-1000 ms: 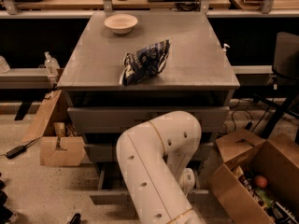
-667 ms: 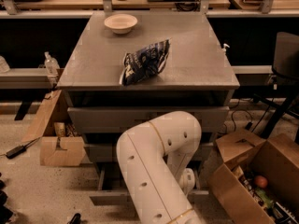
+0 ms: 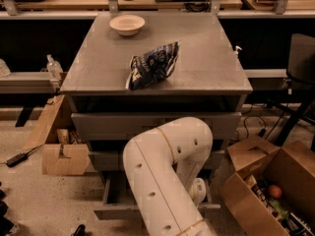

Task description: Open bottom drawer

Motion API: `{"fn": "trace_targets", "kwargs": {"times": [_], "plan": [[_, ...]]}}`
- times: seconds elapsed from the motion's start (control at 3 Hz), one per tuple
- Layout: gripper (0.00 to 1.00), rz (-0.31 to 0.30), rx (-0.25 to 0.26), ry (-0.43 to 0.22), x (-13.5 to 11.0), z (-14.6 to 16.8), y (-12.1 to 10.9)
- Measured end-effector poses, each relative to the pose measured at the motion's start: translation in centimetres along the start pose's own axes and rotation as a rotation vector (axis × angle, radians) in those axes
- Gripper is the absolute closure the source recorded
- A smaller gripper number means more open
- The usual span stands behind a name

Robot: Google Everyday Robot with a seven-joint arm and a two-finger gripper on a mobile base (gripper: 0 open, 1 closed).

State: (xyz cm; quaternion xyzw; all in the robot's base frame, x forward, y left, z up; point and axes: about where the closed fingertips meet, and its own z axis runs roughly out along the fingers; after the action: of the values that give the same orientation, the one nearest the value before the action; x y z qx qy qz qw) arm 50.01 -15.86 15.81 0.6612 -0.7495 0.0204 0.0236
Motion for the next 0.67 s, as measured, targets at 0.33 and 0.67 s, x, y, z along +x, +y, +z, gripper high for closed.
{"fn": "trace_targets", "kwargs": {"times": [0.33,0.67], "plan": [[1.0,0.0,0.0,0.0,0.0,0.0,0.0],[1.0,0.006,-0.007,0.004,0.13,-0.01,0.35]]}}
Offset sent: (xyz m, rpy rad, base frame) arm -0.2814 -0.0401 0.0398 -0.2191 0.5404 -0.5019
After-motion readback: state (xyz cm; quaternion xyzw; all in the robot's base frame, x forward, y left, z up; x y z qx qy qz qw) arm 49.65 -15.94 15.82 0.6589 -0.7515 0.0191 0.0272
